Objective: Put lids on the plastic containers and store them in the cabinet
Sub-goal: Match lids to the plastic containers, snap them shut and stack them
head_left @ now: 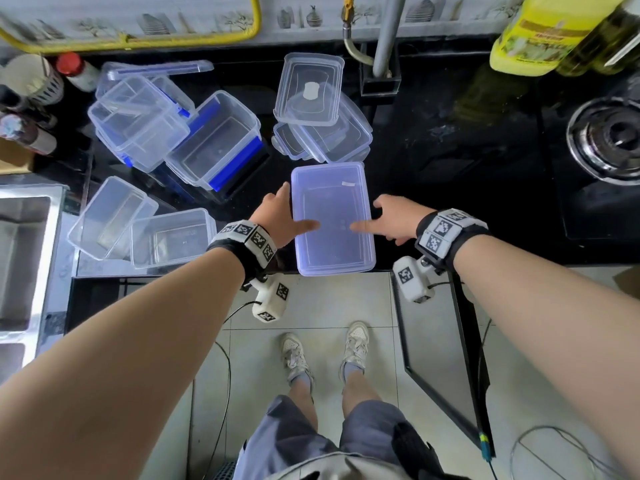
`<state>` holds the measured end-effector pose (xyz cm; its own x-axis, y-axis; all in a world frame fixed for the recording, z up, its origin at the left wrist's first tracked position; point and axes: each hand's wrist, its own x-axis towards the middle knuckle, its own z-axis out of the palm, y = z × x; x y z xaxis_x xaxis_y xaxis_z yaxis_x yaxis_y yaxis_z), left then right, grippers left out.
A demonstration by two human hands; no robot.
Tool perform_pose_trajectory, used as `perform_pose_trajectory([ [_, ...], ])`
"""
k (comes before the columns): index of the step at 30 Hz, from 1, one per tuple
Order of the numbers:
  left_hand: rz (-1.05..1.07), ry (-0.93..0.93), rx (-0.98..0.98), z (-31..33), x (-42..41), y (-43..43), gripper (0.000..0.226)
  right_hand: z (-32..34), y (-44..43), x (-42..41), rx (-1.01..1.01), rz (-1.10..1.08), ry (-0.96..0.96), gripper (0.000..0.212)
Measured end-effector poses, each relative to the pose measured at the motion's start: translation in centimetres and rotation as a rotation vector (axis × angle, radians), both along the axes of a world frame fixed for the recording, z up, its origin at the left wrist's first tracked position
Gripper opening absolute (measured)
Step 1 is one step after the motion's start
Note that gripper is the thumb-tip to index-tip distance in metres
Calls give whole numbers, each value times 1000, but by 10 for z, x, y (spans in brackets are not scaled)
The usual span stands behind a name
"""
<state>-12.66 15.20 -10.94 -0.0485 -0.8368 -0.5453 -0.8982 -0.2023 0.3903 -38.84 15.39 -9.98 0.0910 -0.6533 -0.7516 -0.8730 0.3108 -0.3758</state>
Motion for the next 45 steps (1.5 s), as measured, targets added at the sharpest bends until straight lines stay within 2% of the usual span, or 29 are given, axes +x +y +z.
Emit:
perform_pose_trajectory([
  [2,4,62,225,4,-1,14,117,-4,13,-5,121,122,-50,90],
  [4,64,183,433,4,-5,25,110,-13,22,-5,195,122,-147,81],
  [5,72,200,461,4,-6,27,108,-16,24,-4,205,95,-198,80],
  [9,-103,74,338,1,-8,27,107,-19,25,0,177,124,-297,75],
  [11,-22,149,380,0,-9,25,91,-20,23,0,181,146,-302,72],
  [14,86,206,507,1,-4,31,60,-21,25,-1,262,41,-257,57],
  [16,139,182,591,1,0,40,72,-22,29,-3,338,-55,-241,53],
  [17,211,226,636,1,0,44,76,-22,32,-3,362,-91,-250,54],
  [20,385,406,665,-5,-6,52,69,-23,39,-1,361,-125,-263,53],
  [23,322,398,631,-7,-9,56,58,-25,43,2,347,-172,-282,44],
  [27,234,333,575,-1,-11,51,50,-23,38,4,326,-70,-225,45],
  [29,179,244,549,5,-11,46,54,-20,34,2,297,-28,-161,53],
  [31,123,93,392,8,-9,35,65,-15,27,1,224,5,-86,82],
  [33,49,-49,125,10,-5,24,100,-10,18,0,36,14,-41,119],
  [35,-72,-37,-103,7,-3,12,125,-8,8,-1,-226,53,0,141],
  [37,-273,-55,-151,1,-6,0,141,-7,-1,0,-377,203,72,147],
  [40,-515,-207,-48,-12,-14,-8,157,-11,-6,5,-371,411,180,148],
  [45,-545,-253,8,-17,-18,-10,158,-16,-5,3,-399,453,222,146],
])
